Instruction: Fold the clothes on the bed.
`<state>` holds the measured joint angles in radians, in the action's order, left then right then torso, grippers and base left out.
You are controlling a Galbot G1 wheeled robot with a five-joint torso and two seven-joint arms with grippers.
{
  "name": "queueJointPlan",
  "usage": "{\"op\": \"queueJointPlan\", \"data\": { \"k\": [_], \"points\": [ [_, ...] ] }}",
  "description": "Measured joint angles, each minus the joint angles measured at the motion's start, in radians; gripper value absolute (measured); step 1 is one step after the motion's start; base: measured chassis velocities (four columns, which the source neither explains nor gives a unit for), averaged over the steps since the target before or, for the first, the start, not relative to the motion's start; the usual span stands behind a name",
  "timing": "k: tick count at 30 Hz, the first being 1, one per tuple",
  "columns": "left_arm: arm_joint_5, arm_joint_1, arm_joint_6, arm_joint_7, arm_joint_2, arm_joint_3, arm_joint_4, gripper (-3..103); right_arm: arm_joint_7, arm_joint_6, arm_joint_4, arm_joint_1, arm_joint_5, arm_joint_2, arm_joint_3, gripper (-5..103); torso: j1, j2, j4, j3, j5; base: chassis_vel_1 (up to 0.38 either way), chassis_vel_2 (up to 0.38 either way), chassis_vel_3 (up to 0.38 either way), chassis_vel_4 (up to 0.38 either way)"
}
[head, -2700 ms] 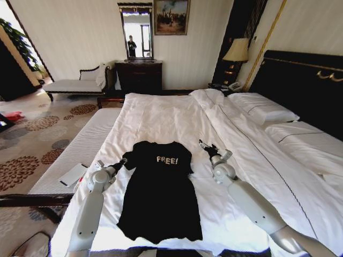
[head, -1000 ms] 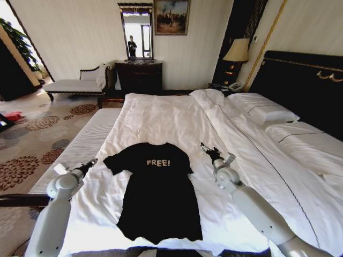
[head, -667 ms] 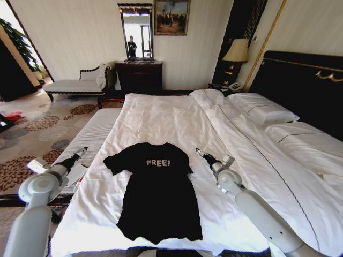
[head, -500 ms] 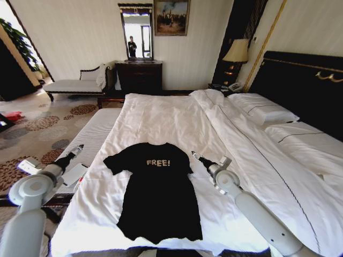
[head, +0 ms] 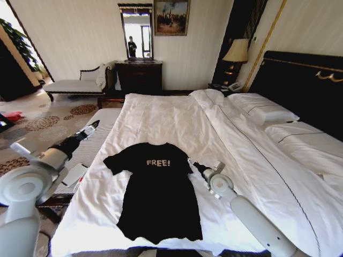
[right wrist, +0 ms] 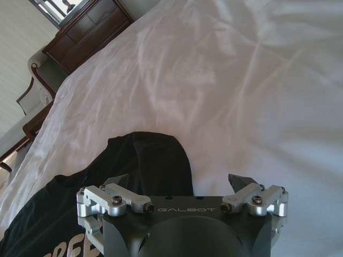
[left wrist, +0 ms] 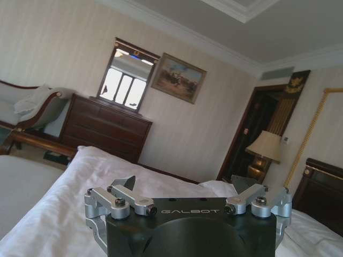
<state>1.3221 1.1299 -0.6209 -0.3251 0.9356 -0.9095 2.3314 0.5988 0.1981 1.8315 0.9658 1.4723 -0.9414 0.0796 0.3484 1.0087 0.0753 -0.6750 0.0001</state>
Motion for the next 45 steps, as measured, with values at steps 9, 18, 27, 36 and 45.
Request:
{"op": "queueJointPlan", "data": {
  "k": [9,18,27,36,45],
  "points": [
    [-0.025,-0.004,-0.001,-0.002,0.019,0.026,-0.008,100,0.005,-0.012,-0.066,-0.009,-0.004,-0.027,0.007,100,0.000,0.000,-0.0003,0.000,-0.0003,0.000,0.000,0.000,0.000],
    [-0.030,-0.026,-0.001,-0.004,0.016,0.044,-0.035,100,0.060,-0.057,-0.095,0.014,-0.024,-0.052,0.048,100,0.000,0.000,-0.0001,0.000,-0.0001,0.000,0.000,0.000,0.000],
    [-0.037,-0.027,-0.001,-0.005,0.018,0.041,-0.046,100,0.145,-0.067,0.031,0.077,0.053,-0.061,0.072,100,0.000,0.000,0.0001,0.000,-0.0002,0.000,0.000,0.000,0.000],
    [-0.044,-0.011,-0.001,-0.008,0.034,0.026,-0.038,100,0.159,-0.071,0.039,0.103,0.093,-0.104,0.060,100,0.000,0.000,-0.0001,0.000,-0.0001,0.000,0.000,0.000,0.000],
    [-0.047,0.005,0.000,-0.008,0.037,0.010,-0.026,100,0.155,-0.111,0.032,0.131,0.131,-0.244,0.129,100,0.000,0.000,-0.0003,0.000,-0.0001,0.000,0.000,0.000,0.000]
  ]
}}
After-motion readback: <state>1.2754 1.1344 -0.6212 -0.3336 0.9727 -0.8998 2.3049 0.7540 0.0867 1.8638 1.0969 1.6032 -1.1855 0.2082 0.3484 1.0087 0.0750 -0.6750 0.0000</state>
